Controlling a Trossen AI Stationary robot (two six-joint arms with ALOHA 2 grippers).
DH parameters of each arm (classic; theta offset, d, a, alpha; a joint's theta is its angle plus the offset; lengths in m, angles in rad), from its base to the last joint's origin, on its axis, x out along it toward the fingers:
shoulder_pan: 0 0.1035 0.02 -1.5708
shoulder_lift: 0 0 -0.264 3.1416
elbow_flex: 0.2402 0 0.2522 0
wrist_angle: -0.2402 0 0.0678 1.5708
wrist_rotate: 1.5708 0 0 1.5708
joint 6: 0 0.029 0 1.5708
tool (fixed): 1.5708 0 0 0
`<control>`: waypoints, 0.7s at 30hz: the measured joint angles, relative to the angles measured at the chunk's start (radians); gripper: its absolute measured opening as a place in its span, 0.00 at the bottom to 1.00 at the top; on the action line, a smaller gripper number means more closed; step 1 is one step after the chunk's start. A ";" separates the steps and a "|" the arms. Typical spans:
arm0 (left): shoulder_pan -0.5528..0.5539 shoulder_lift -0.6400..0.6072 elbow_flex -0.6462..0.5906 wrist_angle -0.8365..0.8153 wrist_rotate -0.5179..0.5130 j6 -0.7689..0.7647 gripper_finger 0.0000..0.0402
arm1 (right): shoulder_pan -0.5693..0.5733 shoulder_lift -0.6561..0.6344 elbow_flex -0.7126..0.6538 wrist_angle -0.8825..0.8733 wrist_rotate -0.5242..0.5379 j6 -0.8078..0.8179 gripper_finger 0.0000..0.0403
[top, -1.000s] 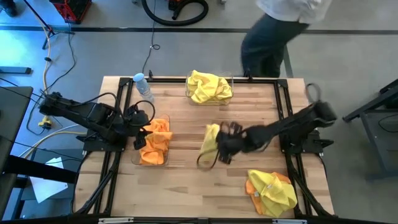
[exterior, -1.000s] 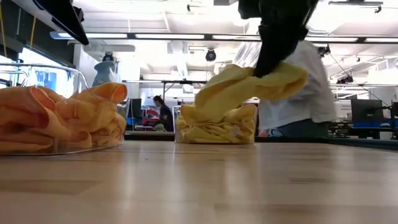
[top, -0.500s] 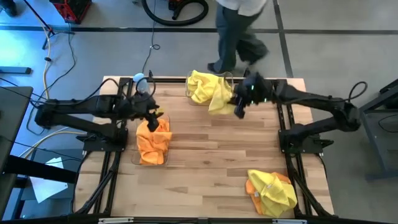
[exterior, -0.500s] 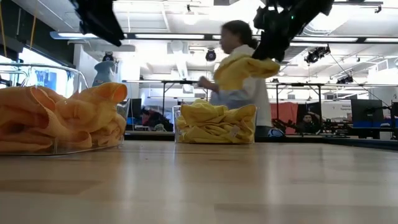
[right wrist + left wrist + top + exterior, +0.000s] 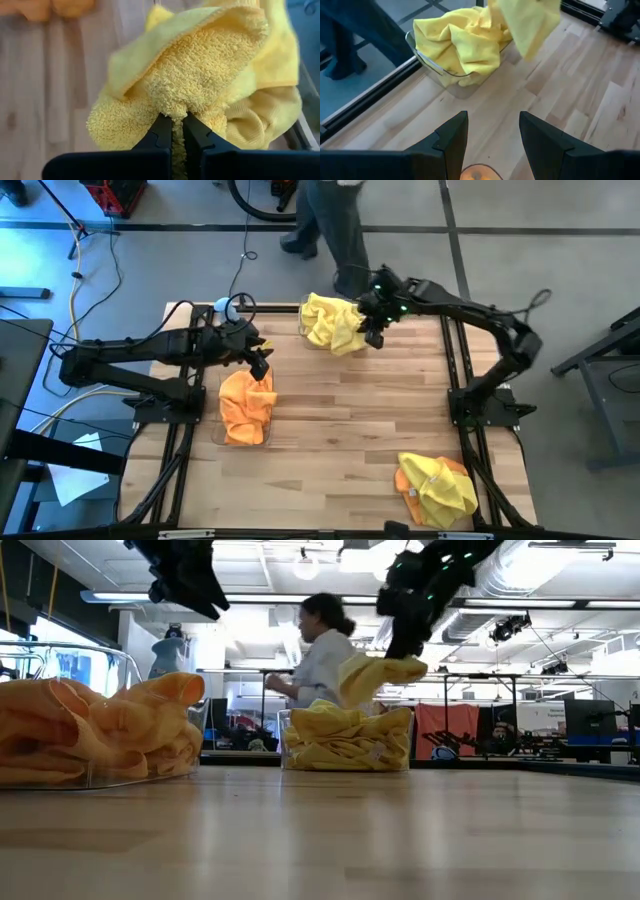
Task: Sort microfiber towel by color & place in baskets
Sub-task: Put the yellow microfiber towel into the top transparent bin
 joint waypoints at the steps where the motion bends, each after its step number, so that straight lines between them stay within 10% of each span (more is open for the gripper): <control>1: 0.000 0.002 0.000 0.000 -0.001 0.000 0.42 | -0.001 0.034 0.027 -0.023 0.008 -0.013 0.00; 21: 0.000 0.019 0.000 0.041 -0.028 -0.026 0.42 | -0.064 0.382 0.297 0.024 0.132 -0.077 0.01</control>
